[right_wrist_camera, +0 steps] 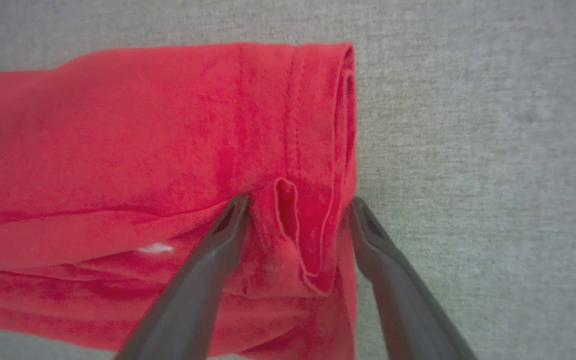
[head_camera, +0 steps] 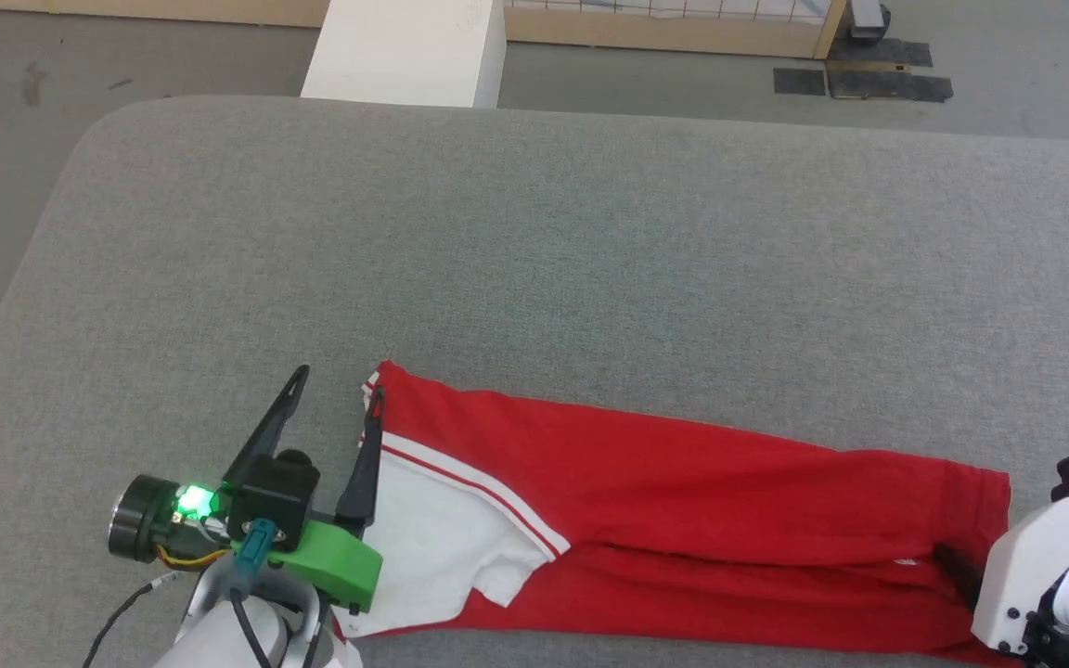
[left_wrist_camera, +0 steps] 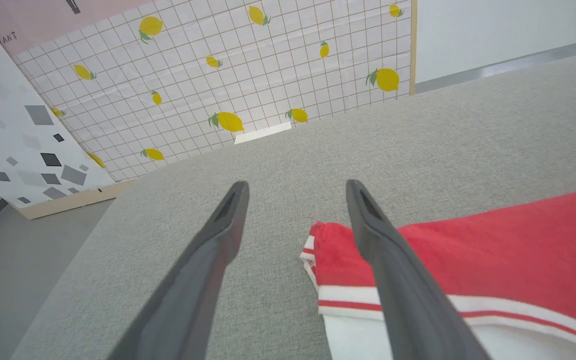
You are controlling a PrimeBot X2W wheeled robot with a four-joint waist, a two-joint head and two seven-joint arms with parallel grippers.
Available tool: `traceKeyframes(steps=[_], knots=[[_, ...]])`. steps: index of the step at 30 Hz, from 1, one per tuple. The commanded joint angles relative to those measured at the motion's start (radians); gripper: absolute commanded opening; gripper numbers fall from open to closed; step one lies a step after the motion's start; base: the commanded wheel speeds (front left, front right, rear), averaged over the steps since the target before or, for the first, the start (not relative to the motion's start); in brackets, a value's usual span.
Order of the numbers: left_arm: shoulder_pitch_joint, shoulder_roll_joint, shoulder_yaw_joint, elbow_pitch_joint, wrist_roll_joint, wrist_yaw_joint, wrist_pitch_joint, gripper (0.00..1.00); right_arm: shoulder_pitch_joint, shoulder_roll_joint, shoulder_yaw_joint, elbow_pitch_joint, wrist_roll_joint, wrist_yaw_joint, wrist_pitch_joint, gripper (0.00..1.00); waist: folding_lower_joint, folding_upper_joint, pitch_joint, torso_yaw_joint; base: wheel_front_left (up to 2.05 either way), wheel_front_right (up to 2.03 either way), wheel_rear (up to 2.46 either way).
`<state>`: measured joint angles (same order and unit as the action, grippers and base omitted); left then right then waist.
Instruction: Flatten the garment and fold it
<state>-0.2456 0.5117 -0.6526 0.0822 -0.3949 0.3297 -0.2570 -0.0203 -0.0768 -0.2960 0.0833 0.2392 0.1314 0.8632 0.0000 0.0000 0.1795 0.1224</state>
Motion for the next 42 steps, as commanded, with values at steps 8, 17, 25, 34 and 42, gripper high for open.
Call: traceKeyframes(steps=[8, 17, 25, 34, 42], knots=[[0.024, -0.023, 0.034, 0.023, 0.023, -0.028, -0.005, 1.00, 0.020, 0.026, 0.054, 0.011, 0.009, -0.001, -0.014, 0.00, 0.0000, 0.0000, -0.014, -0.008, 0.00, 0.00, 0.00], [0.035, -0.036, 0.058, 0.039, 0.027, -0.048, -0.005, 1.00, -0.003, -0.069, -0.012, 0.001, 0.013, -0.001, -0.034, 0.00, 0.0000, 0.0000, -0.046, -0.011, 0.00, 0.00, 0.00], [0.045, -0.040, 0.071, 0.047, 0.028, -0.060, -0.005, 1.00, -0.023, -0.182, -0.059, 0.079, -0.003, -0.001, -0.077, 0.00, 0.0000, 0.0000, -0.058, -0.009, 0.00, 0.00, 0.00], [0.079, -0.039, 0.081, 0.067, 0.015, -0.070, -0.005, 1.00, 0.000, -0.177, 0.020, 0.063, 0.062, -0.001, -0.074, 0.00, 0.0000, 0.0000, -0.120, -0.021, 0.00, 0.00, 0.00], [0.087, -0.045, 0.078, 0.073, 0.004, -0.070, -0.005, 1.00, 0.069, -0.168, 0.124, -0.139, 0.160, -0.001, 0.049, 0.00, 0.0000, 0.0000, -0.162, -0.020, 0.00, 0.00, 0.00]])
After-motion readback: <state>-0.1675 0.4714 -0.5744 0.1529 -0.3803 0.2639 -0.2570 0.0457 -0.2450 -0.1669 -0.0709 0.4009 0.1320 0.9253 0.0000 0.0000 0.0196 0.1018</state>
